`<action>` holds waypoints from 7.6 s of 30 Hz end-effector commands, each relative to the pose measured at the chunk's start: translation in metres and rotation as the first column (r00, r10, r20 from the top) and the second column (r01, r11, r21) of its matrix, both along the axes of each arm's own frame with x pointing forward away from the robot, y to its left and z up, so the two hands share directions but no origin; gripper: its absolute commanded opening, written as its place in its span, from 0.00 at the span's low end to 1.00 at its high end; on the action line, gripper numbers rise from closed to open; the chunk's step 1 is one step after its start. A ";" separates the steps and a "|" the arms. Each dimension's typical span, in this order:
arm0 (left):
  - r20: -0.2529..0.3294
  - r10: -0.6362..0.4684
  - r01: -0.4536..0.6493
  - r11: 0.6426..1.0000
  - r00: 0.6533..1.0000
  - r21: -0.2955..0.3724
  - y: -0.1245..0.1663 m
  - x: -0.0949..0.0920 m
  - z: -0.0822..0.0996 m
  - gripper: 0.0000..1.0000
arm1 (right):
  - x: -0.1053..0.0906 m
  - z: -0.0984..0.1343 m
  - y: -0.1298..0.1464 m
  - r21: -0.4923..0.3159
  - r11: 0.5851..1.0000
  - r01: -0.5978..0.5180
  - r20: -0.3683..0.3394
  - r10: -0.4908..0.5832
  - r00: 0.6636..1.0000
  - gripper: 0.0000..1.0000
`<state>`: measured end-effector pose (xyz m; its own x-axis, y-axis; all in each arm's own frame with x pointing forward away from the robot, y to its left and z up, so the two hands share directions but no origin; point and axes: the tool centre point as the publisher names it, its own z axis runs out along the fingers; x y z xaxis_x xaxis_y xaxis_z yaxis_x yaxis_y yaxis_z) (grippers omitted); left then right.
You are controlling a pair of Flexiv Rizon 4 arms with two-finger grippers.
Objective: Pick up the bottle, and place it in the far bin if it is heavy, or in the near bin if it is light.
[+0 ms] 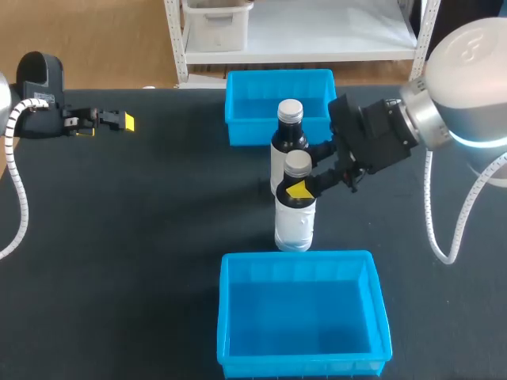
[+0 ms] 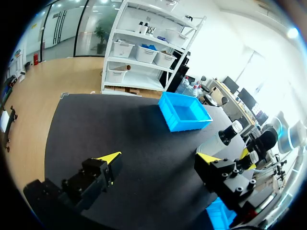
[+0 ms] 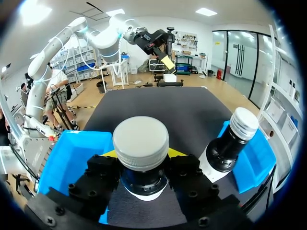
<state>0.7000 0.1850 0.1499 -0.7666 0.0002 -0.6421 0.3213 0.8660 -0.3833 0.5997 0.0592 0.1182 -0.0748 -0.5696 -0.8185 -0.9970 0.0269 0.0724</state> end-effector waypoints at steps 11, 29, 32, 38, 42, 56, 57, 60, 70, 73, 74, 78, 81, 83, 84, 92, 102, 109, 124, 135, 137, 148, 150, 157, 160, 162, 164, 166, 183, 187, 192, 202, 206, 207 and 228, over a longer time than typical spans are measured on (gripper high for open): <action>0.000 0.000 0.000 1.000 1.000 0.000 0.000 0.000 0.000 1.00 | -0.001 -0.005 -0.001 0.002 1.000 -0.003 -0.001 0.003 1.000 0.00; 0.000 0.000 0.000 1.000 1.000 0.000 0.000 0.000 0.000 1.00 | 0.000 0.005 -0.002 0.010 1.000 -0.001 0.008 0.001 1.000 0.00; 0.000 0.000 0.000 1.000 1.000 0.000 0.000 0.000 0.000 1.00 | 0.001 0.008 -0.003 0.009 1.000 0.004 0.012 -0.004 1.000 0.00; 0.000 0.000 0.000 1.000 1.000 0.000 0.000 0.000 0.000 1.00 | 0.001 0.015 -0.005 0.011 1.000 0.006 0.027 -0.006 1.000 0.00; 0.000 0.000 0.000 1.000 1.000 0.000 0.000 0.000 0.000 1.00 | 0.002 0.022 -0.008 0.016 1.000 0.009 0.040 -0.009 0.999 0.00; 0.000 0.000 0.000 1.000 1.000 0.000 0.000 0.000 0.000 1.00 | 0.020 0.049 -0.029 0.028 0.999 0.031 0.044 -0.032 0.998 0.00; 0.000 0.000 0.000 1.000 1.000 0.000 0.000 0.000 0.000 1.00 | 0.022 0.051 -0.030 0.030 0.999 0.033 0.043 -0.035 0.998 0.00; 0.000 0.000 0.000 1.000 1.000 0.000 0.000 0.000 0.000 1.00 | 0.029 0.057 -0.037 0.032 0.998 0.050 0.053 -0.051 0.997 0.00; 0.000 0.000 0.000 1.000 1.000 0.000 0.000 0.000 0.000 1.00 | 0.047 0.071 -0.058 0.035 0.996 0.084 0.075 -0.086 0.993 0.00; 0.000 0.000 0.000 1.000 1.000 0.000 0.000 0.000 0.000 1.00 | 0.050 0.073 -0.064 0.029 0.996 0.085 0.091 -0.088 0.992 0.00; 0.000 0.000 0.000 1.000 1.000 0.000 0.000 0.000 0.000 1.00 | 0.052 0.073 -0.066 0.027 0.996 0.086 0.095 -0.088 0.992 0.00; 0.000 0.000 0.000 1.000 1.000 0.000 0.000 0.000 0.000 1.00 | 0.059 0.075 -0.078 0.019 0.996 0.090 0.106 -0.092 0.990 0.00; 0.000 0.000 0.000 1.000 1.000 0.000 0.000 0.000 0.000 1.00 | 0.063 0.077 -0.088 0.014 0.996 0.092 0.118 -0.093 0.989 0.00; 0.000 0.000 0.000 1.000 1.000 0.000 0.000 0.000 0.000 1.00 | 0.066 0.077 -0.096 0.009 0.996 0.089 0.120 -0.090 0.989 0.00; 0.000 0.000 0.000 1.000 1.000 0.000 0.000 0.000 0.000 1.00 | 0.067 0.077 -0.099 0.007 0.996 0.087 0.117 -0.087 0.989 0.00; 0.000 0.000 0.000 1.000 1.000 0.000 0.000 0.000 0.000 1.00 | 0.078 0.076 -0.124 0.002 0.996 0.084 0.095 -0.083 0.992 0.00; 0.000 0.000 0.000 1.000 1.000 0.000 0.000 0.000 0.000 1.00 | 0.085 0.072 -0.143 0.000 0.995 0.095 0.099 -0.094 0.991 0.00; 0.000 0.000 0.000 1.000 1.000 0.000 0.000 0.000 0.000 1.00 | 0.088 0.069 -0.151 0.002 0.994 0.108 0.094 -0.108 0.990 0.00; 0.000 0.000 0.000 1.000 1.000 0.000 0.000 0.000 0.000 1.00 | 0.088 0.070 -0.150 0.011 0.995 0.104 0.094 -0.104 0.990 0.00; 0.000 0.000 0.000 1.000 1.000 0.000 0.000 0.000 0.000 1.00 | 0.112 0.081 -0.137 0.010 0.993 0.113 0.099 -0.114 0.989 0.00; 0.000 0.000 0.000 1.000 1.000 0.000 0.000 0.000 0.000 1.00 | 0.123 0.087 -0.132 0.011 0.993 0.122 0.113 -0.122 0.986 0.00; 0.000 0.000 0.000 1.000 1.000 0.000 0.000 0.000 0.000 1.00 | 0.179 0.111 -0.099 0.016 0.991 0.136 0.152 -0.137 0.979 0.00; 0.000 0.000 0.000 1.000 1.000 0.000 0.000 0.000 0.000 1.00 | 0.187 0.112 -0.094 0.013 0.991 0.135 0.159 -0.135 0.978 0.00; 0.000 0.000 0.000 1.000 1.000 0.000 0.000 0.000 0.000 1.00 | 0.212 0.114 -0.078 0.020 0.991 0.130 0.171 -0.132 0.976 0.00; 0.000 0.000 0.000 1.000 1.000 0.000 0.000 0.000 0.000 1.00 | 0.220 0.114 -0.072 0.025 0.992 0.128 0.172 -0.130 0.976 0.00; 0.000 0.000 0.000 1.000 1.000 0.000 0.000 0.000 0.000 1.00 | 0.224 0.114 -0.068 0.031 0.992 0.123 0.172 -0.126 0.977 0.00; 0.000 0.000 0.000 1.000 1.000 0.000 0.000 0.000 0.000 1.00 | 0.228 0.112 -0.064 0.033 0.992 0.118 0.171 -0.122 0.978 0.00; 0.000 0.000 0.000 1.000 1.000 0.000 0.000 0.000 0.000 1.00 | 0.232 0.111 -0.059 0.036 0.993 0.113 0.169 -0.117 0.979 0.00; 0.000 0.000 0.000 1.000 1.000 0.000 0.000 0.000 0.000 1.00 | 0.254 0.098 -0.006 0.033 0.998 0.049 0.187 -0.055 0.981 0.00; 0.000 0.000 0.000 1.000 1.000 0.000 0.000 0.000 0.000 1.00 | 0.259 0.095 0.008 0.028 0.999 0.027 0.190 -0.032 0.981 0.00; 0.000 0.000 0.000 1.000 1.000 0.000 0.000 0.000 0.000 1.00 | 0.269 0.089 0.021 0.023 1.000 0.016 0.186 -0.020 0.982 0.00; 0.000 0.000 0.000 1.000 1.000 0.000 0.000 0.000 0.000 1.00 | 0.278 0.084 0.041 0.028 1.000 -0.005 0.174 0.000 0.985 0.00; 0.000 0.000 0.000 1.000 1.000 0.000 0.000 0.000 0.000 1.00 | 0.282 0.082 0.049 0.026 1.000 -0.016 0.168 0.011 0.986 0.00; 0.000 0.000 0.000 1.000 1.000 0.000 0.000 0.000 0.000 1.00 | 0.283 0.080 0.050 0.025 1.000 -0.017 0.167 0.012 0.986 0.00; 0.000 0.000 0.000 1.000 1.000 0.000 0.000 0.000 0.000 1.00 | 0.289 0.055 0.069 -0.001 0.999 -0.033 0.128 0.033 0.991 0.00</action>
